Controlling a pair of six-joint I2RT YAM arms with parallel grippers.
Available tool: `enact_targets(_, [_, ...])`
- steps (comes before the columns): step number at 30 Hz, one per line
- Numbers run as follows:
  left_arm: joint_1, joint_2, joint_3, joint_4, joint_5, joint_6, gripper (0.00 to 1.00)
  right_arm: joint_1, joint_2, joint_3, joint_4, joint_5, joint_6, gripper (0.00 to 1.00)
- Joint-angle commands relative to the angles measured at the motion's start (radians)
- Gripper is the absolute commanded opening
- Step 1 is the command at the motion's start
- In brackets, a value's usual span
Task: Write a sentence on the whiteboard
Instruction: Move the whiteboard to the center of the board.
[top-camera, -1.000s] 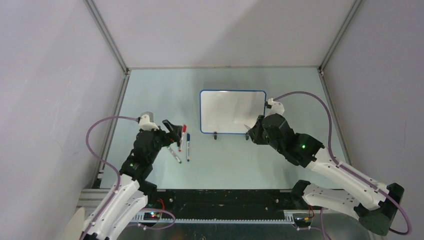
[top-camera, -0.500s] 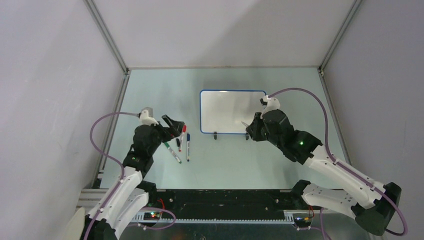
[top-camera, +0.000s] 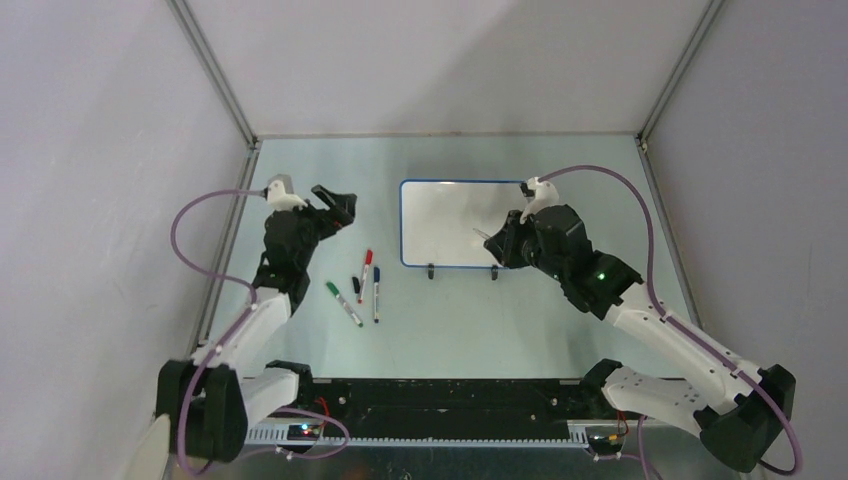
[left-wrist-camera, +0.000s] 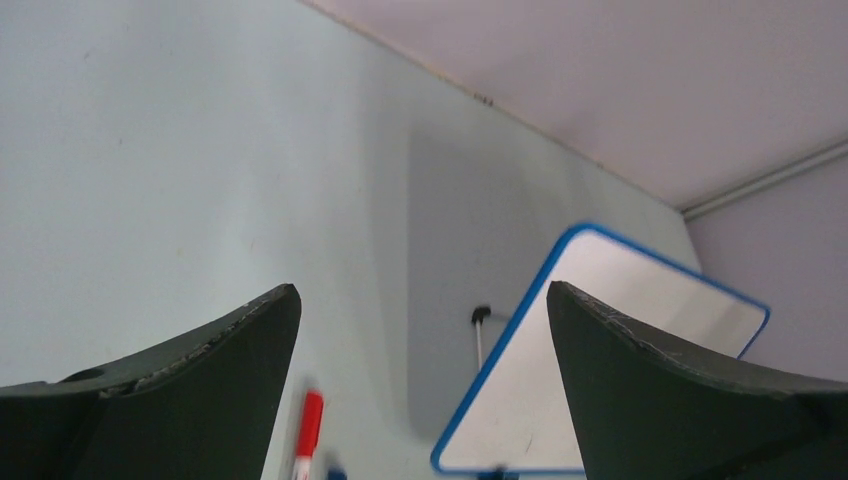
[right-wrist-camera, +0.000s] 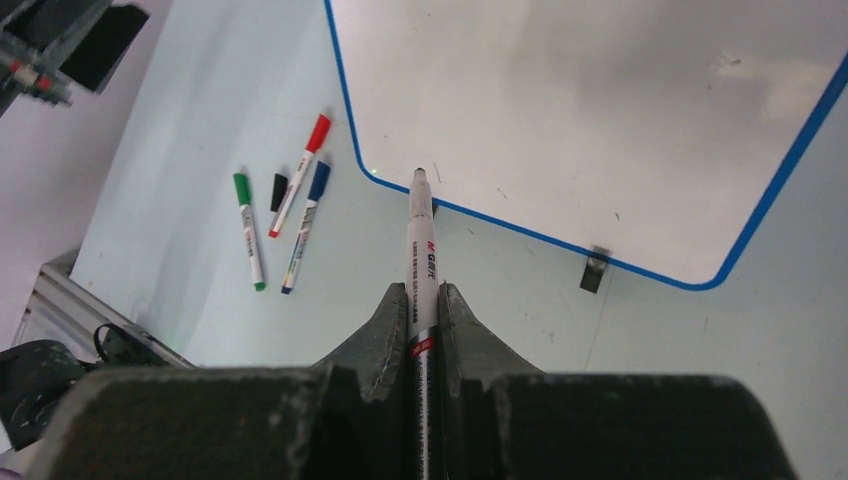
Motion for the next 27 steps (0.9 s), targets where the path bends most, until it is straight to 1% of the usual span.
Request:
enact_targets(1, [0.059,0.123,0.067,0.174,0.099,-0.05,0.99,-0.015,-0.017,0.026,0.101,-0.082,-0.043,0.0])
enact_targets(3, [0.063,0.153,0.076,0.156,0.124,-0.008,0.99,-0.018,-0.019,0.026,0.098,-0.083,-0.05,0.0])
enact_targets(4, [0.064,0.159,0.083,0.119,0.123,0.008,0.99,-0.019,-0.017,0.026,0.096,-0.083,-0.057,0.0])
enact_targets(7, [0.075,0.171,0.088,0.07,0.14,0.098,0.99,-0.022,-0.005,0.026,0.095,-0.083,-0.066,0.0])
enact_targets(11, [0.09,0.191,0.034,0.189,0.238,0.145,0.99,-0.025,0.018,0.026,0.11,-0.083,-0.068,0.0])
enact_targets(13, [0.09,0.226,0.024,0.239,0.283,0.142,0.99,-0.024,0.027,0.026,0.116,-0.108,-0.065,0.0])
enact_targets(16, [0.095,0.3,0.055,0.292,0.39,0.124,0.99,-0.024,0.04,0.025,0.117,-0.124,-0.06,0.0])
enact_targets(18, [0.096,0.334,0.074,0.305,0.417,0.109,0.99,-0.022,0.041,0.025,0.116,-0.127,-0.057,0.0])
enact_targets(22, [0.098,0.397,0.133,0.263,0.453,0.105,0.99,-0.021,0.036,0.026,0.111,-0.123,-0.06,0.0])
enact_targets(23, [0.1,0.42,0.15,0.257,0.481,0.105,0.99,-0.021,0.035,0.026,0.109,-0.12,-0.06,0.0])
enact_targets(27, [0.103,0.465,0.144,0.329,0.54,0.088,0.96,-0.02,0.034,0.026,0.105,-0.123,-0.061,0.0])
